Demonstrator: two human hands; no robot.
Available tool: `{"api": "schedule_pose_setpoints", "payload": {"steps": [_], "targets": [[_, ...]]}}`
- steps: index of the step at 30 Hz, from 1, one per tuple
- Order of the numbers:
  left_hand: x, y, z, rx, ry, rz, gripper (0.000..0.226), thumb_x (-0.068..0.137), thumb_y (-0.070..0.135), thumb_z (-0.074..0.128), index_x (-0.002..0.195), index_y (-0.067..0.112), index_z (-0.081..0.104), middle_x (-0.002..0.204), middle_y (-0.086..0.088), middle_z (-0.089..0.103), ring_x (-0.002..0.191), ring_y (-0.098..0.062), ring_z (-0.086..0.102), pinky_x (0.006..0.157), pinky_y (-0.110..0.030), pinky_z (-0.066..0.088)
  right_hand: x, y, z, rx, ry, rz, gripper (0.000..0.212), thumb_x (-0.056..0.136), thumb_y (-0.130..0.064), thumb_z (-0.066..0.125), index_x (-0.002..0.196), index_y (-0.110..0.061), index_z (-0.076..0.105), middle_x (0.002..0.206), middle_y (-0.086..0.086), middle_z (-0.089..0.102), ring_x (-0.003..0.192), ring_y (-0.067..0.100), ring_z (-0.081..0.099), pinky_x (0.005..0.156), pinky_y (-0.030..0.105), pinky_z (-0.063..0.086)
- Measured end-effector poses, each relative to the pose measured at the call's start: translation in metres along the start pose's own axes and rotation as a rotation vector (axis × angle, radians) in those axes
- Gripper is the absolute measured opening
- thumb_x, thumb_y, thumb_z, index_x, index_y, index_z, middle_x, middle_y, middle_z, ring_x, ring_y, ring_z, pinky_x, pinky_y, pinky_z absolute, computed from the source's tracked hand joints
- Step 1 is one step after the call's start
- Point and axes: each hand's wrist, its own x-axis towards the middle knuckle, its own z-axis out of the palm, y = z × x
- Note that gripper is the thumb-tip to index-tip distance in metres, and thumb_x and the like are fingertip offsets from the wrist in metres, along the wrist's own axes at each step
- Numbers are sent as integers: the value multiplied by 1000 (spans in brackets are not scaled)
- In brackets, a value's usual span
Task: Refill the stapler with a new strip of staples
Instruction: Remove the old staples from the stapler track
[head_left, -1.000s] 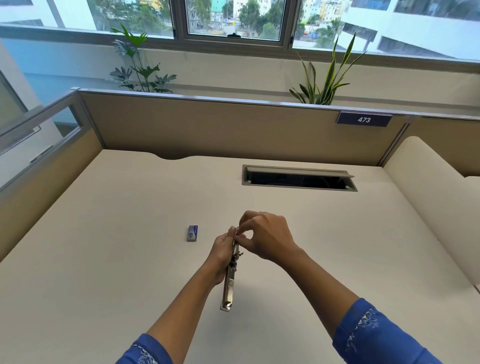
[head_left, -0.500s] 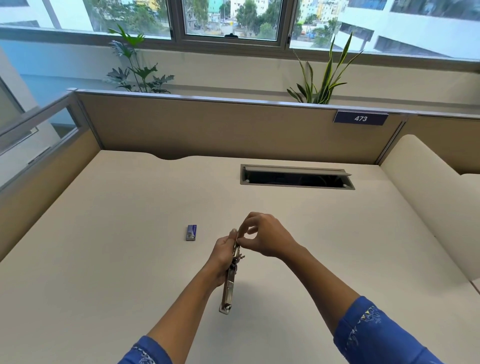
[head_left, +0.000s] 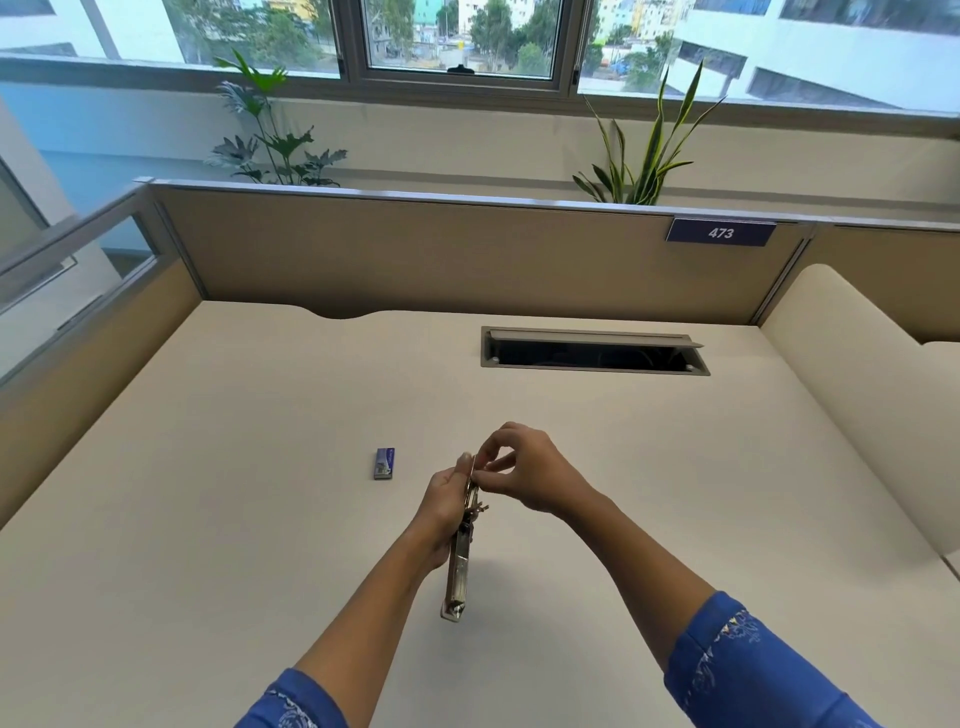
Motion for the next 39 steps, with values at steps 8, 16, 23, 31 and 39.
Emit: {"api": "schedule_pose_setpoints", "payload": {"steps": [8, 16, 23, 31, 39], "targets": [[2, 5, -6, 0, 4, 7, 41, 100, 49, 36, 87, 19, 60, 57, 0, 40, 47, -12, 37, 36, -21, 30, -3, -1, 7, -30, 146, -57, 18, 80, -24, 80, 94, -14, 77, 99, -4, 63, 81, 10, 72, 71, 43, 61], [-1, 9, -5, 107, 2, 61, 38, 103, 42, 32, 89, 26, 64, 44, 16, 47, 39, -2, 41, 37, -16, 32, -2, -14, 3, -443, 154, -62, 21, 84, -42, 69, 91, -27, 80, 100, -11, 72, 87, 12, 68, 67, 26, 48], [-7, 12, -3, 90, 9, 44, 39, 104, 40, 32, 87, 22, 61, 43, 14, 44, 43, -6, 38, 36, -17, 32, -5, -19, 8, -419, 162, -108, 18, 83, -31, 69, 87, -18, 80, 97, -5, 73, 84, 17, 69, 73, 31, 54], [-10, 10, -1, 74, 18, 11, 41, 103, 41, 35, 76, 20, 56, 54, 7, 40, 48, -9, 38, 38, -19, 30, -9, -16, 5, -358, 110, -162, 14, 85, -24, 73, 93, -16, 81, 99, -2, 73, 87, 18, 69, 82, 37, 54], [-14, 12, 2, 92, 3, 13, 42, 103, 40, 33, 76, 18, 57, 43, 14, 44, 49, -8, 38, 37, -17, 30, -6, -10, 5, -202, 92, -90, 9, 78, -15, 82, 85, -9, 79, 94, 3, 71, 82, 20, 70, 84, 36, 59]]}}
